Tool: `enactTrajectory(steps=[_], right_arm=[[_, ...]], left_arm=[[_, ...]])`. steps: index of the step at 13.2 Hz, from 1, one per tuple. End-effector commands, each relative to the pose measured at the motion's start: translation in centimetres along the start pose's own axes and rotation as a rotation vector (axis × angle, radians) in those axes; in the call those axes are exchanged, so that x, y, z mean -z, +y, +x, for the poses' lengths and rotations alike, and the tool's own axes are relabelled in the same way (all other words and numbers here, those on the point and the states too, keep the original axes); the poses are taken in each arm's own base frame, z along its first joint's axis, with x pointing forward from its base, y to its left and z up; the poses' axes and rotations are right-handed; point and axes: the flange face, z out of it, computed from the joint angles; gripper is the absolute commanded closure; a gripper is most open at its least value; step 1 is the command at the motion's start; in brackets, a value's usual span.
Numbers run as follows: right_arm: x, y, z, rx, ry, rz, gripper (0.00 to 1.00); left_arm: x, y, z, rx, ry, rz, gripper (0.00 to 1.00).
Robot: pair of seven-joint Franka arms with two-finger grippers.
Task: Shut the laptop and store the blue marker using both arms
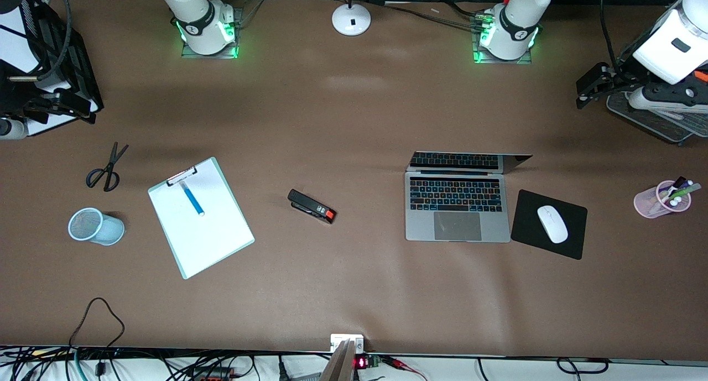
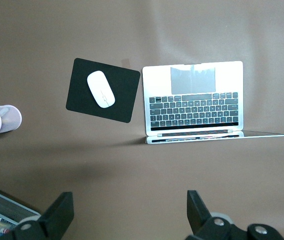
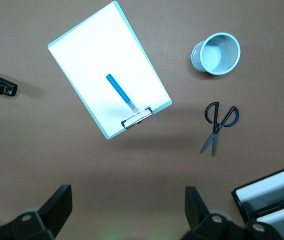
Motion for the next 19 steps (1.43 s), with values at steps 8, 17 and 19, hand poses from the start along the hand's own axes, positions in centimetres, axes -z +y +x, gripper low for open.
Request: enactTrajectory(steps=[8, 17, 19], right_arm=[[-1.2, -0.1, 0.6, 0.002, -0.028, -0.003, 0.0], [-6.2, -1.7, 4.5, 0.028, -0.037, -0.007, 0.0], [-8.4, -2.5, 5.8, 0.062, -0.044, -0.01, 0.0]], left_arm=[[-0.3, 0.0, -0.2, -0.005, 0.022, -0.013, 0.0], [-4.1, 1.9, 0.3, -0.002, -0.054, -0.013, 0.0], [-5.6, 3.2, 0.2, 0.037, -0.076, -0.007, 0.0]])
